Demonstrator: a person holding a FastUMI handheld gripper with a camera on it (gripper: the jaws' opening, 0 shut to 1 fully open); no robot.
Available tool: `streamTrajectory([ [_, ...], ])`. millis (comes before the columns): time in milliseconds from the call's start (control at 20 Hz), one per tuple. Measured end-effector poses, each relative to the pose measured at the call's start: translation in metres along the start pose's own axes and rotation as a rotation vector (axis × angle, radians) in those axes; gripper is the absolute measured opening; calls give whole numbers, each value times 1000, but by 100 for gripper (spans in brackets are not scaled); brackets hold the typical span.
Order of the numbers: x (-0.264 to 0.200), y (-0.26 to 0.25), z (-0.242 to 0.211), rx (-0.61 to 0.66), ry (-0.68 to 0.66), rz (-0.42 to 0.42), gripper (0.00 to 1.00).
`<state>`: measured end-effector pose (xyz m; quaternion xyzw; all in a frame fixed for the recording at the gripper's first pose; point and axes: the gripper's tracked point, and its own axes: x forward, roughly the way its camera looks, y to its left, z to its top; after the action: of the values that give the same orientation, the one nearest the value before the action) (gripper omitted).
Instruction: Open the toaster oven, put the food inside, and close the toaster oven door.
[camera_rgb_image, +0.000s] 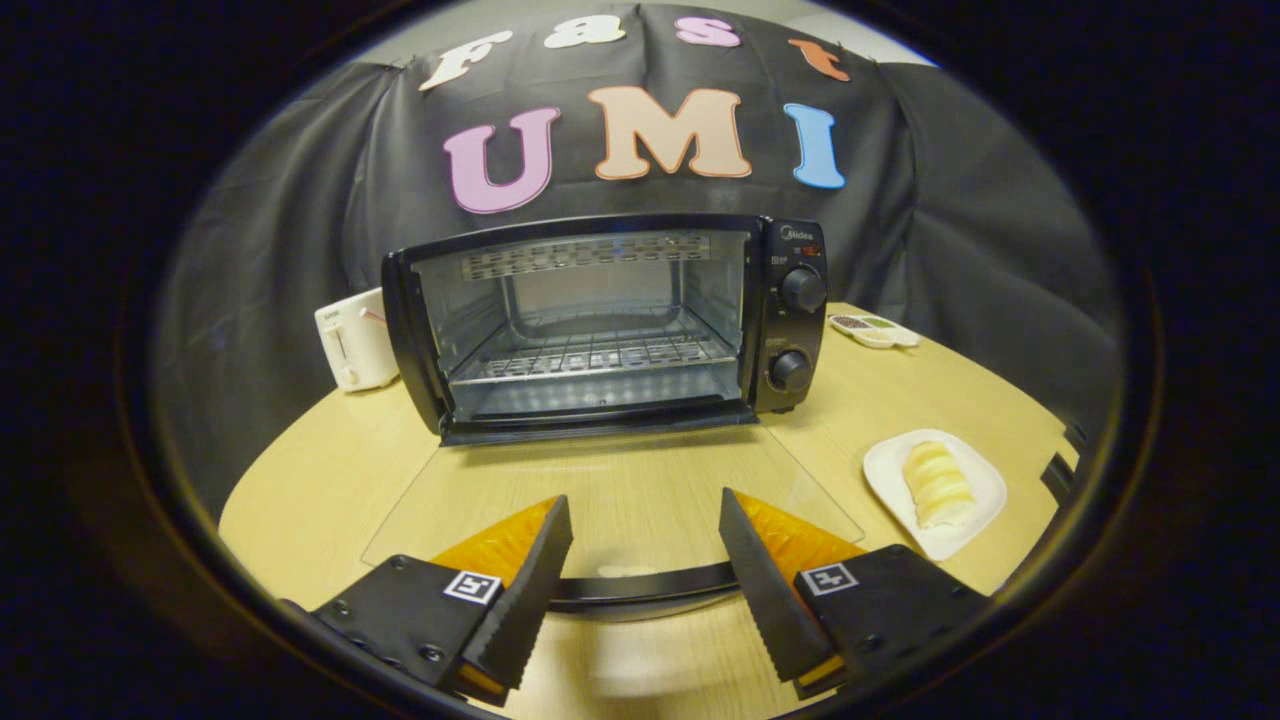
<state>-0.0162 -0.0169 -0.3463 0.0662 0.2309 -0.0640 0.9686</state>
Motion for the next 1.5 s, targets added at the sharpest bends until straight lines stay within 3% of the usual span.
streamTrajectory([
  [250,-4,-55,31,-31,-15,-139,88],
  [450,-10,-118,45,76,-24,-259,88],
  [650,-6,-183,24,163,51,-401,88],
  [1100,13,-223,-30,217,206,-456,88],
  [1500,15,-231,-38,278,198,-489,64],
])
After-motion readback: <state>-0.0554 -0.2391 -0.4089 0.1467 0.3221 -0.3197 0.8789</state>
